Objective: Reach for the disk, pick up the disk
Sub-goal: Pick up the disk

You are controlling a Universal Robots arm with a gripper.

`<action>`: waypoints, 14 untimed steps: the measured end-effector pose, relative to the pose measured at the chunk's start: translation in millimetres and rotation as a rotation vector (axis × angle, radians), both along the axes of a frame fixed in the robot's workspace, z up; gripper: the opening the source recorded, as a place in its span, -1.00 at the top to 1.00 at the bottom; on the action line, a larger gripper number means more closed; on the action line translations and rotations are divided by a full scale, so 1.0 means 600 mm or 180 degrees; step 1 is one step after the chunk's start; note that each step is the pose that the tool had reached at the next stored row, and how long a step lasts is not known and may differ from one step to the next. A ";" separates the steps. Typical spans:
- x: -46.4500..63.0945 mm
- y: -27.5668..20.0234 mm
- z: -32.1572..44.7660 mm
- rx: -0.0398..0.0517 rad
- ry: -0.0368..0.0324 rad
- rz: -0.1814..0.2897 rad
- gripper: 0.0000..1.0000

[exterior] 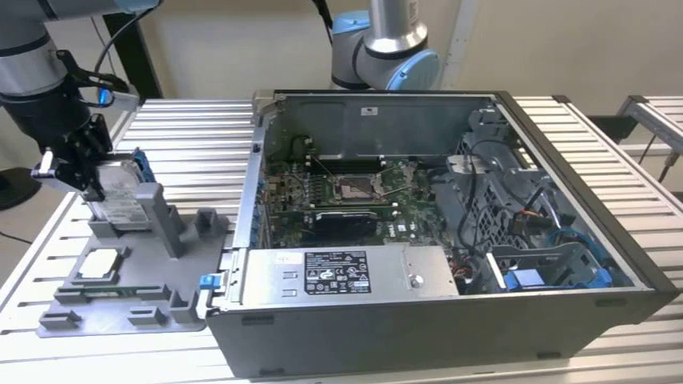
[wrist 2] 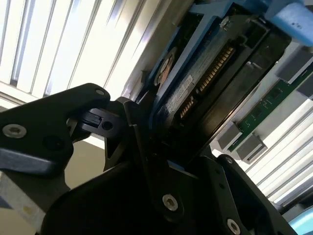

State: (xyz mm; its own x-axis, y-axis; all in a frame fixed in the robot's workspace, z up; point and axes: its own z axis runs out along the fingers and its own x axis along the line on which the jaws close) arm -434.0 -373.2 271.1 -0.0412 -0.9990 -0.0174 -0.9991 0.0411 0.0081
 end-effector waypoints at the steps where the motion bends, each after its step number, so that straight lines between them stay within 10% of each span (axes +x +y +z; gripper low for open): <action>1: 0.000 0.0000 0.006 -0.0002 0.0001 0.0000 1.00; 14: 0.000 0.0000 0.077 -0.0024 0.0001 0.0000 1.00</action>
